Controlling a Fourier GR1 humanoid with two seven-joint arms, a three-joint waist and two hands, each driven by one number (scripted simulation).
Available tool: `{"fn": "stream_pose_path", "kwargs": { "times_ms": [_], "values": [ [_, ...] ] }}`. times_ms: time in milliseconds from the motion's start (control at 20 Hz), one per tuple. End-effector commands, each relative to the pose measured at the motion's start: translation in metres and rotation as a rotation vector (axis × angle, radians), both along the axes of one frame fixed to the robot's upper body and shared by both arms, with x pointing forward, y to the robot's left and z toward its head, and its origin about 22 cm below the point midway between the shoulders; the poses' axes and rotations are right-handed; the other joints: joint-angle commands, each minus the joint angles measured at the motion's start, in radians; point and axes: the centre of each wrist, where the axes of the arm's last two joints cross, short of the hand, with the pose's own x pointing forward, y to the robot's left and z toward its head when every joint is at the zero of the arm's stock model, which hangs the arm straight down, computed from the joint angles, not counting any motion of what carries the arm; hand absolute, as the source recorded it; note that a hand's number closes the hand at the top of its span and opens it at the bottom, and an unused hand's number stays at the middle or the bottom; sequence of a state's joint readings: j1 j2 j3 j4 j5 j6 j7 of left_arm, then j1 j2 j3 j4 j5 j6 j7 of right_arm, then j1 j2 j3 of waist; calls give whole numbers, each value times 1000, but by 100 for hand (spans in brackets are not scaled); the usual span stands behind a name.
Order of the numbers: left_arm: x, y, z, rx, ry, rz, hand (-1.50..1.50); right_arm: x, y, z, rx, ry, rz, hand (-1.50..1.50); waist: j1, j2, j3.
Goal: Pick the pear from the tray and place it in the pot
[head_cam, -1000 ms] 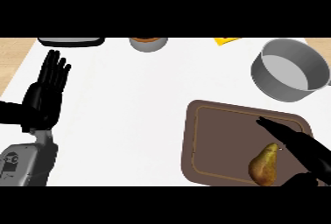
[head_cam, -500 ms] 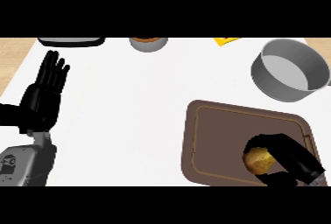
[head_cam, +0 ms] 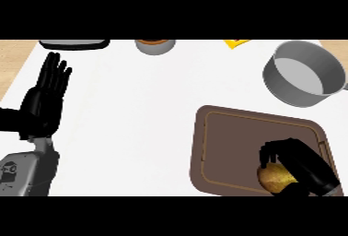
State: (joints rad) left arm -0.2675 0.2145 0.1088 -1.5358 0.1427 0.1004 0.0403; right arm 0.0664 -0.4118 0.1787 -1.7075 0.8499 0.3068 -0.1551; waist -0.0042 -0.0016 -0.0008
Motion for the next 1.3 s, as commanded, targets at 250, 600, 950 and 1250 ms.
{"fn": "stream_pose_path", "kwargs": {
  "times_ms": [250,600,950,1250],
  "values": [
    [8,-7,-1,-3,2,-46,0,24,186,6,-34,-236,31,150,46,9,0],
    [8,-2,-2,-5,10,-19,0,41,206,60,53,-390,-247,150,10,-1,0],
    [4,-10,-2,-12,-1,1,0,59,163,110,74,-653,-538,150,-5,-1,1],
    [4,-2,9,-11,-11,-18,0,51,103,122,108,-785,-686,150,-5,-1,1]
  ]
}}
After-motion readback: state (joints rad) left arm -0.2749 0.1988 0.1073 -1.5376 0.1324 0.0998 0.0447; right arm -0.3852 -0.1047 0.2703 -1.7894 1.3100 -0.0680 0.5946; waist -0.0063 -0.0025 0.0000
